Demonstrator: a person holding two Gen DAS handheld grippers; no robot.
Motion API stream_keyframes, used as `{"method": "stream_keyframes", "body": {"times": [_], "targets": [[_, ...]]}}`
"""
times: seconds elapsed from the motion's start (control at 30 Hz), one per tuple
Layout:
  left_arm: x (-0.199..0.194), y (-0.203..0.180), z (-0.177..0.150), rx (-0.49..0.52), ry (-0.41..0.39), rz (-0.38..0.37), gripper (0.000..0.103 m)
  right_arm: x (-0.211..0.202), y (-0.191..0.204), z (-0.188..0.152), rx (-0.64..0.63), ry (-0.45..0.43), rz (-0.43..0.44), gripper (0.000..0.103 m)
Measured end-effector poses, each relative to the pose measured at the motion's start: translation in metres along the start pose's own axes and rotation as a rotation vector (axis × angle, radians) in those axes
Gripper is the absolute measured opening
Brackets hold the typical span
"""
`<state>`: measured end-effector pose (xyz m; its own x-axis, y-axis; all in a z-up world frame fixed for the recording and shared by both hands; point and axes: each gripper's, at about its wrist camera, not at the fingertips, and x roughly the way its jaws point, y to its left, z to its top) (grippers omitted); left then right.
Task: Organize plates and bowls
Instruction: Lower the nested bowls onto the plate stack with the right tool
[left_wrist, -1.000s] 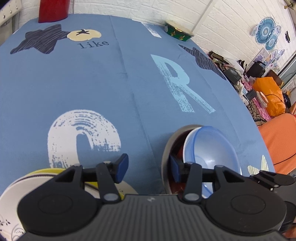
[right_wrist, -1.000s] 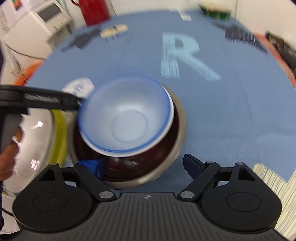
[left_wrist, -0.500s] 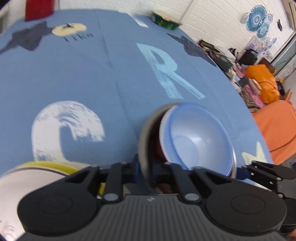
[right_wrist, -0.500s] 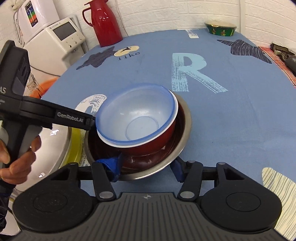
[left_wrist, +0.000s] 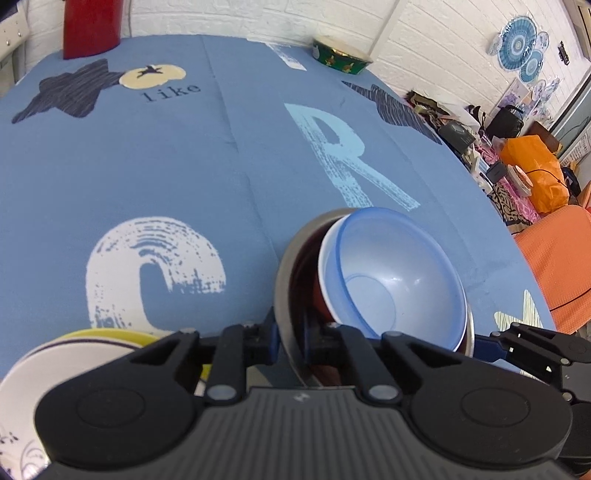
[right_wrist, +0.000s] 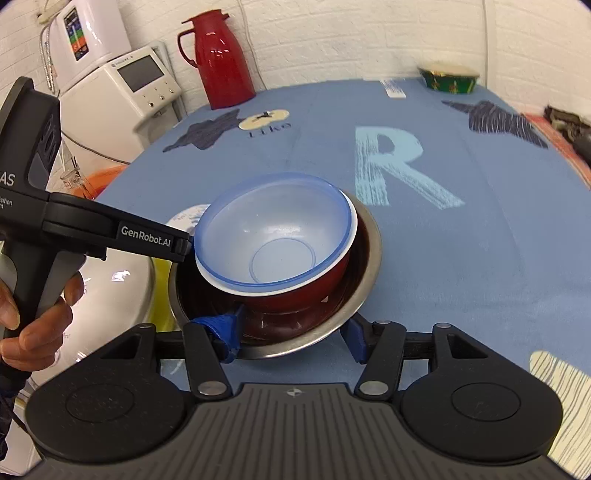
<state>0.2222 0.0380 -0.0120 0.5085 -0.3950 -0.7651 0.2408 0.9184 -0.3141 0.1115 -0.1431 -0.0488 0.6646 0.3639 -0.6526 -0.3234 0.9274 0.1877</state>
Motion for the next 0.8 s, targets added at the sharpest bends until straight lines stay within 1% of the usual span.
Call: {"method": "stream_keyframes", "body": {"times": [0.13,0.23,0.4,0.5,0.57,0.63,0.73,0.8], "targets": [[-0.029,0.002,0.0,-0.003,-0.039,0.021,0.001,-0.013,0.021,0.01,-0.045,-0.015,0.019,0.042],[-0.057,0.011,-0.006,-0.01,-0.055,0.057,0.001,-0.018,0.043,0.017,-0.082,0.003,0.068,0.042],[-0.1,0.04,-0.029,-0.045,-0.06,0.152,0.002,-0.009,0.091,0.022,-0.196,0.041,0.161,0.042],[-0.119,0.063,-0.049,-0.089,-0.055,0.204,0.002,0.001,0.112,0.018,-0.228,0.076,0.219,0.043],[-0.125,0.074,-0.064,-0.108,-0.042,0.232,0.002,0.008,0.124,0.012,-0.245,0.103,0.243,0.044],[-0.126,0.083,-0.076,-0.124,-0.028,0.245,0.002,0.013,0.131,0.007,-0.254,0.128,0.25,0.045],[-0.121,0.093,-0.088,-0.156,-0.007,0.236,0.002,0.019,0.135,0.003,-0.254,0.159,0.243,0.046],[-0.121,0.093,-0.091,-0.145,-0.018,0.234,0.003,0.019,0.136,0.005,-0.256,0.168,0.236,0.046]]}}
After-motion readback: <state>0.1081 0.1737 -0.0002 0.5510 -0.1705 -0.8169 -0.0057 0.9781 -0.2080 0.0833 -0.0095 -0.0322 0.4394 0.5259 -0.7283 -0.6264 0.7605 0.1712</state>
